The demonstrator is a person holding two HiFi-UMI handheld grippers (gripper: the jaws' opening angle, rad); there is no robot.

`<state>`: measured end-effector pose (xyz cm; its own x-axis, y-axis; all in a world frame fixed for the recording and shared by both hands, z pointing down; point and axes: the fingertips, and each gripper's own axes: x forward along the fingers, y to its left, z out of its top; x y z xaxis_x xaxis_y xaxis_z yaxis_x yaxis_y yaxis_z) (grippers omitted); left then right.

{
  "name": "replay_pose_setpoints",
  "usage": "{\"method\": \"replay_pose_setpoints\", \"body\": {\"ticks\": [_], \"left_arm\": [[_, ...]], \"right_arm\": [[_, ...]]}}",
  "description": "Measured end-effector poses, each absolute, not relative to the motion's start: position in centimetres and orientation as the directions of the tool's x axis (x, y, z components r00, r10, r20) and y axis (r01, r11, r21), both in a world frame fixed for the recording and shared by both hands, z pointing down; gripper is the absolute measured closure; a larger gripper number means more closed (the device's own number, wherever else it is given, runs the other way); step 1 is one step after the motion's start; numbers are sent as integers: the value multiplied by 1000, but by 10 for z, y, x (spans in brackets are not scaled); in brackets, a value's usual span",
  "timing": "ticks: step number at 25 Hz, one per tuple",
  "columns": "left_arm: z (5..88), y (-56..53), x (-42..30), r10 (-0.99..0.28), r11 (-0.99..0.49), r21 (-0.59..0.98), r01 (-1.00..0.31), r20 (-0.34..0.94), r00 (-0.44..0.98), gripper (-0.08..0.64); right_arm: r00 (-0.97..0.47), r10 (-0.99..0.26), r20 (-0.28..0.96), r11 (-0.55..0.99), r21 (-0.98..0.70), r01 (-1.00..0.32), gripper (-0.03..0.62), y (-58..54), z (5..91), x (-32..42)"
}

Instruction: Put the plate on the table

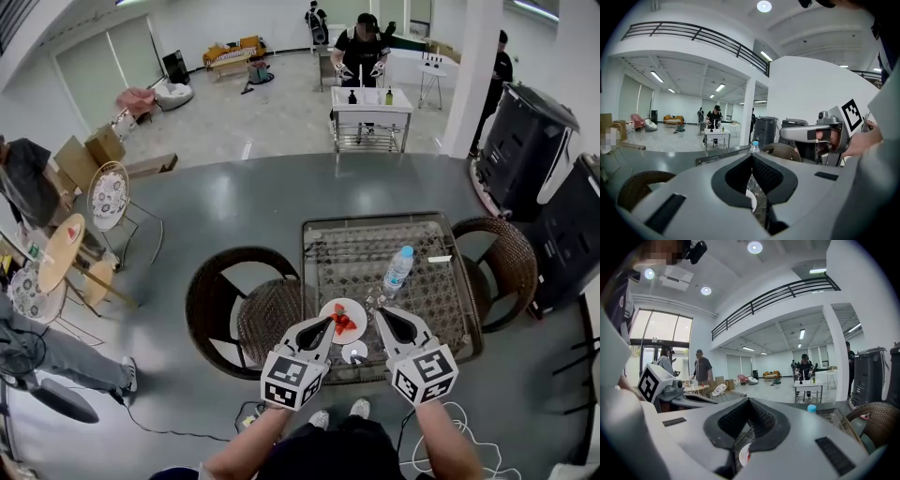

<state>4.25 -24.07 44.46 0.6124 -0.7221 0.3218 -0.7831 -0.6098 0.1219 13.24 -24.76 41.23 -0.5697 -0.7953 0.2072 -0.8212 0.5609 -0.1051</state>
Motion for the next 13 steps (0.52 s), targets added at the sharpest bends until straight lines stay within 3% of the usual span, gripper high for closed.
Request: {"method": "replay_pose_setpoints", "body": {"ticks": [13], "left_arm": [[441, -241, 49, -718, -617, 117, -778, 321, 618, 551]], "right_arm": [[-557, -807, 195, 550, -96, -830, 588, -246, 409, 140]]}}
